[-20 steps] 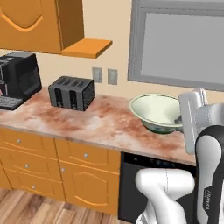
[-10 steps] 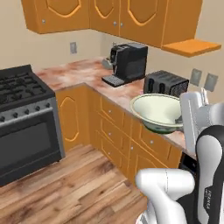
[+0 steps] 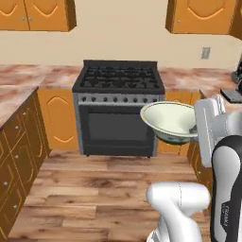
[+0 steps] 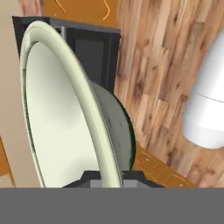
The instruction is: Clear the mugs and bowl far away from the sink.
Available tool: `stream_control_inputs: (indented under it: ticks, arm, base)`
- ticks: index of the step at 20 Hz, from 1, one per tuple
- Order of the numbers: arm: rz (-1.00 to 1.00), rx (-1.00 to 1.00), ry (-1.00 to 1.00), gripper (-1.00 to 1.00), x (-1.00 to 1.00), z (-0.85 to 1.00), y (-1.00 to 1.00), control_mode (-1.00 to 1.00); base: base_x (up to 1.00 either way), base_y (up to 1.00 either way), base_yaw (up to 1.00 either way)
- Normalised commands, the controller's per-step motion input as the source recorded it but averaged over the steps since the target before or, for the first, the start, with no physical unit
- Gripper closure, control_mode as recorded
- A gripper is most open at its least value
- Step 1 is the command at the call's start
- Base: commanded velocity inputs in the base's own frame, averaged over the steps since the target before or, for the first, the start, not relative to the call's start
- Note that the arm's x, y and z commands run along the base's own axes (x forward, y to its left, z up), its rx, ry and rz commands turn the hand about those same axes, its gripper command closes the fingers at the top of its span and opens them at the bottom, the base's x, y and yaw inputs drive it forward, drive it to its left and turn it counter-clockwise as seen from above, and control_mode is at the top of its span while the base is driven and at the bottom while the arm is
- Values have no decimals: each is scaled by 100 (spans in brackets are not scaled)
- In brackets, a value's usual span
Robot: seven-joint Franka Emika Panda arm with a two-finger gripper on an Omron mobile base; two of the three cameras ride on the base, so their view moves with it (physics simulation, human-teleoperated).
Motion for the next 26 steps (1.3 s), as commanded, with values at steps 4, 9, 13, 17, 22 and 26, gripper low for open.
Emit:
stream_control_inputs:
  ticks: [4, 9, 13, 17, 22, 26]
  arm:
    - [0, 0, 0, 100, 0, 0, 0, 100]
    - [0, 0, 0, 100, 0, 0, 0, 100]
    - [0, 0, 0, 100, 0, 0, 0, 100]
    - [0, 0, 0, 100, 0, 0, 0, 100]
    - [0, 0, 0, 100, 0, 0, 0, 100]
    - [0, 0, 0, 100, 0, 0, 0, 100]
  base:
    - [0, 0, 100]
    - [2, -1, 100]
    - [34, -70, 61]
    - [96, -82, 42]
    - [100, -81, 39]
    - [100, -76, 27]
